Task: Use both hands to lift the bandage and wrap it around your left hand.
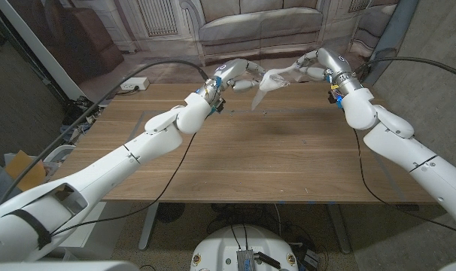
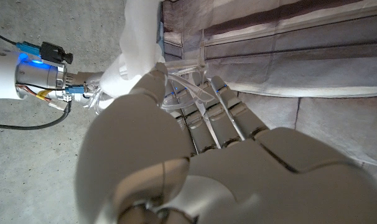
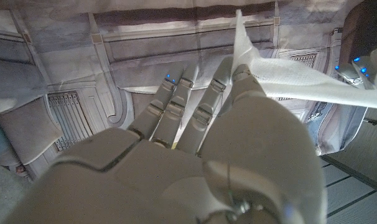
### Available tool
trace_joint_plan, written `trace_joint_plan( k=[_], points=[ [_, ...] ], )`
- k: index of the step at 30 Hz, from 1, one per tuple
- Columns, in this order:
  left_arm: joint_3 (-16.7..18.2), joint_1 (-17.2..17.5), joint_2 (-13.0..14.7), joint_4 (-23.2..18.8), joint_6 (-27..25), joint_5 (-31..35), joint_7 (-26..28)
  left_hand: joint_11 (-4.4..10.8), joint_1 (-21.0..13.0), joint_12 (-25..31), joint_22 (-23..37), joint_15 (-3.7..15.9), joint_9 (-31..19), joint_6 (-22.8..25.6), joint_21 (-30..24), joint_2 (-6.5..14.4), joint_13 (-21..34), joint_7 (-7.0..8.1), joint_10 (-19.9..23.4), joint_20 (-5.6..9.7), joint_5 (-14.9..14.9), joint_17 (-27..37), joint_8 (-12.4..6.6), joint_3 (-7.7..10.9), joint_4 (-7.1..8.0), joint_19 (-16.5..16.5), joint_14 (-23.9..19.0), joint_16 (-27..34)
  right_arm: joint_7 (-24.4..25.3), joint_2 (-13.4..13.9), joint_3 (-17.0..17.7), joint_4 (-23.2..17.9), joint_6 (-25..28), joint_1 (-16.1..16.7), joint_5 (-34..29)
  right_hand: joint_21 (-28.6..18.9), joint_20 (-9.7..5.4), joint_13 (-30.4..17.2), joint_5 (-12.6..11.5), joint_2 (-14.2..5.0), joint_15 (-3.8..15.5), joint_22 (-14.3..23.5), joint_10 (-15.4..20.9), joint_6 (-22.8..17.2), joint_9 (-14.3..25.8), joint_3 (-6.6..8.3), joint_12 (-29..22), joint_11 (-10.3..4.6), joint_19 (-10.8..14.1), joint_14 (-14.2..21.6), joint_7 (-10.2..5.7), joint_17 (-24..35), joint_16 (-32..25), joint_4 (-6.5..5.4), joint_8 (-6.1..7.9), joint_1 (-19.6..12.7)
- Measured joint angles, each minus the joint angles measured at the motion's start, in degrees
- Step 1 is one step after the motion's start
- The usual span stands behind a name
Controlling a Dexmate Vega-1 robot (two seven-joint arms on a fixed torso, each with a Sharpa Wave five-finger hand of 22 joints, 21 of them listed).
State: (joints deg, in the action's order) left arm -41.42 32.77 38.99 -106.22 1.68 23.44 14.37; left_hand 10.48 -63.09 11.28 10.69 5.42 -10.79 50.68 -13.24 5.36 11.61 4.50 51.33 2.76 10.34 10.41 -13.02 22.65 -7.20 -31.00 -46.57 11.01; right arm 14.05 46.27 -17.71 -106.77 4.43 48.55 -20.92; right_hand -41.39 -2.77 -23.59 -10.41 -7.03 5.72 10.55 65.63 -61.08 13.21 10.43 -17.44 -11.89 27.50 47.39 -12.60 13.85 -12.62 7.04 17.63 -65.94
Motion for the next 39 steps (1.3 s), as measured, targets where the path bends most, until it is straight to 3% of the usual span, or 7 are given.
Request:
trace_joint_plan(
  k=[39],
  points=[
    [3.69, 1.47, 0.23, 2.24, 2.53, -0.74, 4.88, -0.07, 0.23, -0.01, 0.00, 0.00, 0.00, 0.09, 0.00, -0.23, -0.03, -0.10, 0.01, 0.21, 0.00, 0.00, 0.20, 0.39, 0.10, 0.21, 0.00, 0.00, 2.44, -3.93, -0.33, -4.91, 1.09, 7.65, 2.33, 0.34, 0.32, 0.10, 0.00, 0.01, 0.20, -0.01, 0.24, 0.02, 0.00, 0.82, 0.01, -0.22, 0.31, 0.44, 0.00, -0.28, 0.00, 0.78, 0.19, 0.00]
  ],
)
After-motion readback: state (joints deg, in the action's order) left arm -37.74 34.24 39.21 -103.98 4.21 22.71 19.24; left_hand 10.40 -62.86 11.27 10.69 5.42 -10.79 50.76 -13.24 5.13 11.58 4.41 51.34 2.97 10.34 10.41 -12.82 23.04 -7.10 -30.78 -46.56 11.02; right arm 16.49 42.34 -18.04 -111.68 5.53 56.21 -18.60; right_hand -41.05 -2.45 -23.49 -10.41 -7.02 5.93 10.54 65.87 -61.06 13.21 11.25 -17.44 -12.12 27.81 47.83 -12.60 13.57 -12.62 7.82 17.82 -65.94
